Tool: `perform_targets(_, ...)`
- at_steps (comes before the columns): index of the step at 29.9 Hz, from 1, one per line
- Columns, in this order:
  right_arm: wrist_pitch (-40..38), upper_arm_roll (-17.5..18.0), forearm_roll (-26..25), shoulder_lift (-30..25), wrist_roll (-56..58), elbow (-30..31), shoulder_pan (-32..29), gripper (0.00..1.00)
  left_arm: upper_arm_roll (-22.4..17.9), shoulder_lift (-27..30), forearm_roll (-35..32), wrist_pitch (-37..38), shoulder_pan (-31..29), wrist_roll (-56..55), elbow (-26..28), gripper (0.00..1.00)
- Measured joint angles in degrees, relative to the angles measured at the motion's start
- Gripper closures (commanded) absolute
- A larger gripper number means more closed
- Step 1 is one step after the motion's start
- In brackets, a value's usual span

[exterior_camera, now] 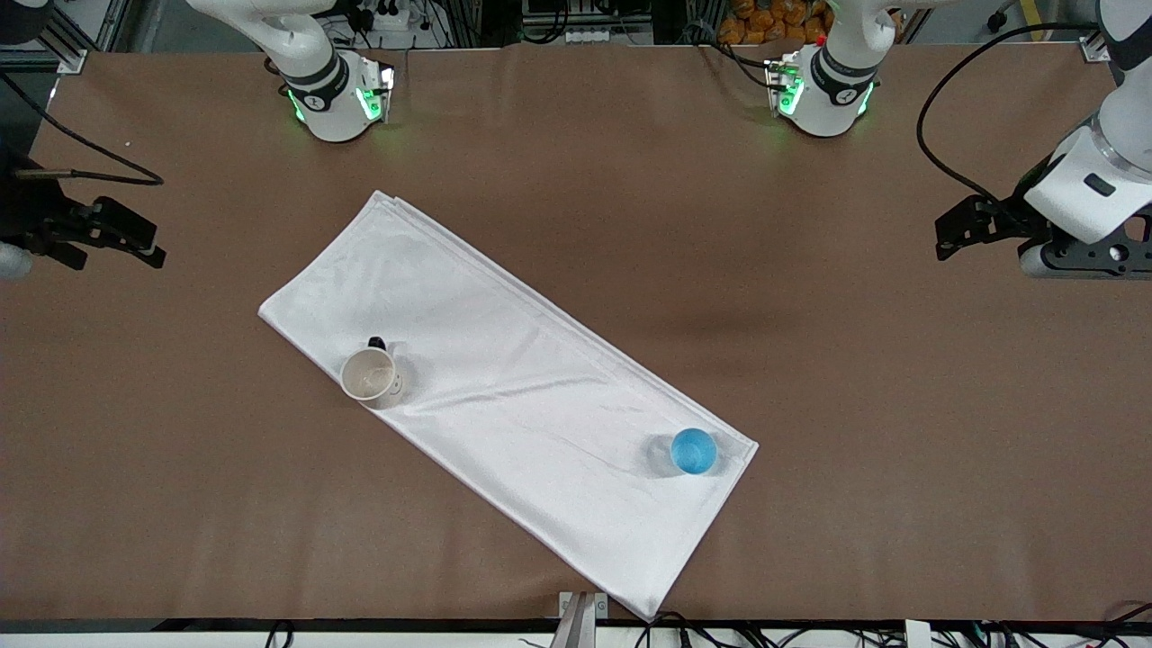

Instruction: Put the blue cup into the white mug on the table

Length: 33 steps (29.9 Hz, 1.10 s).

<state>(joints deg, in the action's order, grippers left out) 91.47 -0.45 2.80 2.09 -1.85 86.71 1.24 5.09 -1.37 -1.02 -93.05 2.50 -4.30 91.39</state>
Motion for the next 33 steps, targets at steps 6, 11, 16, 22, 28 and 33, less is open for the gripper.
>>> perform_targets(6,-0.98,0.09,0.18,-0.18,0.00,0.00,0.09,0.00,0.05,-0.07,0.00,0.00,0.00,0.00,0.00,0.00)
perform_targets(11,-1.03,0.25,0.22,-0.22,0.00,0.01,0.38,0.00,0.28,-0.39,0.00,0.00,0.01,0.00,0.00,0.00)
perform_targets(16,-1.03,0.32,0.41,-0.18,0.00,0.17,0.41,0.00,0.41,-1.23,0.00,0.00,0.05,-0.14,0.03,0.00)
perform_targets(22,-0.95,0.27,1.71,0.43,0.00,0.37,0.40,0.00,0.44,-4.56,0.66,-2.60,0.45,-4.27,-0.08,0.00)
perform_targets(28,-0.92,0.29,2.04,2.08,0.07,0.91,0.43,0.00,0.65,-11.50,0.98,-7.08,2.97,-13.37,-1.62,0.00)
perform_targets(33,-0.94,0.34,2.13,4.62,0.78,1.08,1.54,0.00,0.72,-18.22,1.00,-10.46,4.84,-20.28,-4.76,0.00)
